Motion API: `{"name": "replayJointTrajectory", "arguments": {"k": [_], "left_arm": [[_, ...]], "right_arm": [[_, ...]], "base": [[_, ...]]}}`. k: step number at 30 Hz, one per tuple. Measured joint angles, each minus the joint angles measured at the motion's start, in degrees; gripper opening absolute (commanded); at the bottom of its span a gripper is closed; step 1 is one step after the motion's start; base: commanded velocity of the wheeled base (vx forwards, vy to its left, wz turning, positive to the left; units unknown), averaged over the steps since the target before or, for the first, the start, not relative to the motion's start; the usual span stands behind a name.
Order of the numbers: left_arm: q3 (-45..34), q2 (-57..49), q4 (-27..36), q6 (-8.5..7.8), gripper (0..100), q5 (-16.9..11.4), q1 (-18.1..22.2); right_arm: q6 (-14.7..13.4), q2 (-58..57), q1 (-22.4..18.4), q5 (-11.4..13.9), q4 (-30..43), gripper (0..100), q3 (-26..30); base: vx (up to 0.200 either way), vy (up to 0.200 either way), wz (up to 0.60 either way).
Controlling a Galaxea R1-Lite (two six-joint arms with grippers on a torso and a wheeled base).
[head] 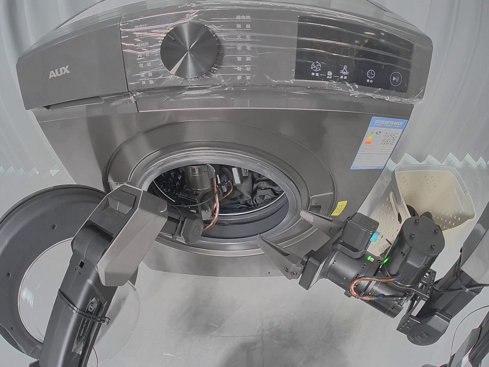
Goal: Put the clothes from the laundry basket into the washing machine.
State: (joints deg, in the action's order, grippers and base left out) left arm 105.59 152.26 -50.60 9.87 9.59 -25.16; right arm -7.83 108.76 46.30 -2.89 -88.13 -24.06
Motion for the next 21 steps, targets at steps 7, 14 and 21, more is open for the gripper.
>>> {"name": "replayJointTrajectory", "arguments": {"k": [7,14,21], "left_arm": [[-11.9,-5.0,-0.2,-0.46,100,-0.6,-1.0],[-29.8,-14.5,-1.9,-1.21,100,-1.7,-3.0],[-49.7,-27.0,-4.8,-2.33,100,-2.2,-6.9]], "right_arm": [[0.0,-0.1,0.0,0.0,0.0,100,0.1],[0.0,-0.1,-0.2,0.0,0.0,100,0.2],[0.0,-0.2,-0.4,0.0,0.1,100,0.8]], "base": [[0.0,0.0,0.0],[0.0,0.0,0.0],[0.0,0.0,0.0]]}}
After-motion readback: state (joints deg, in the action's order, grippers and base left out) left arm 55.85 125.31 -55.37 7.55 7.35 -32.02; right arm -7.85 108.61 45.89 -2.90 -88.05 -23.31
